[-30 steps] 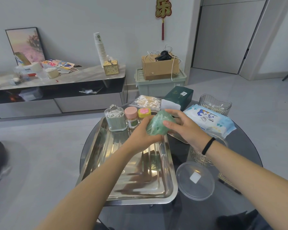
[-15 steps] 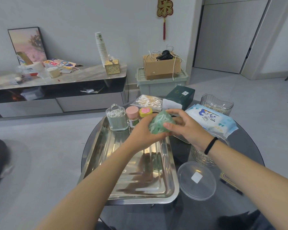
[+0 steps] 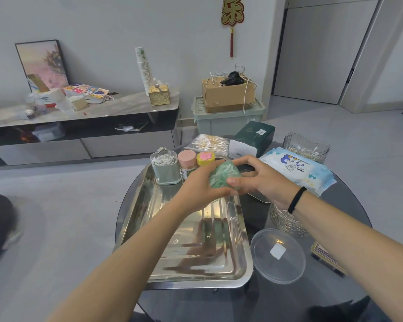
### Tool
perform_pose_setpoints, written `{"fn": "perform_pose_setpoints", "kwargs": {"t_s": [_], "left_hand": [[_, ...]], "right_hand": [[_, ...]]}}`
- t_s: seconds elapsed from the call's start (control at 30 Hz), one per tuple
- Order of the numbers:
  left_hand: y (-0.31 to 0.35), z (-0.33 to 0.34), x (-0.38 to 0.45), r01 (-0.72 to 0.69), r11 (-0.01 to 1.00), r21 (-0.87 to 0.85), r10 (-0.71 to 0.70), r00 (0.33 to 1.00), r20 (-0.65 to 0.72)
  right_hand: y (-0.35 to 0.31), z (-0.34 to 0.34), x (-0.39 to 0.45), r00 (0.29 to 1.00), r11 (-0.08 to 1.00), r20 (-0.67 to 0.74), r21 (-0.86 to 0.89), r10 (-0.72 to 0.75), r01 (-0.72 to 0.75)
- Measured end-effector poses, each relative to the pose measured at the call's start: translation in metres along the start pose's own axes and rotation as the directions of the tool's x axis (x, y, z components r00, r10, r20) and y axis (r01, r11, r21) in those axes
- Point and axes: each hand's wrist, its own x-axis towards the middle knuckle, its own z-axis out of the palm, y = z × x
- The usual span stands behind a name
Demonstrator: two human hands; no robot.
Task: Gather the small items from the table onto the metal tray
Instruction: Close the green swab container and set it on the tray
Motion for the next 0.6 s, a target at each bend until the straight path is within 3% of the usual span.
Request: {"fn": "perform_pose_setpoints", "kwargs": {"t_s": [0.1,0.3,0.4,0.53,0.6], "left_hand": [[-0.002,-0.001,-0.003,-0.002,1.000,0.021,0.001,1.000,0.020],[-0.009,-0.012,-0.013,0.046,0.994,-0.103,-0.047,0.999,-0.011],[-0.014,-0.020,-0.019,0.080,0.972,-0.220,-0.090,0.995,-0.034],[-0.016,-0.031,-0.027,0.067,0.885,-0.460,-0.107,0.992,-0.061],[-0.016,-0.034,-0.029,0.097,0.839,-0.535,-0.144,0.988,-0.048]], "right_hand": [[-0.004,0.000,0.001,1.000,1.000,0.024,0.011,-0.002,0.002],[-0.009,0.018,0.004,1.000,1.000,0.024,0.031,-0.001,0.000],[-0.012,0.027,0.005,0.992,0.971,0.070,0.208,0.108,-0.120],[-0.005,0.044,0.012,0.929,0.843,0.211,0.395,0.304,-0.366],[-0.003,0.057,0.018,0.907,0.782,0.295,0.467,0.301,-0.412]]}}
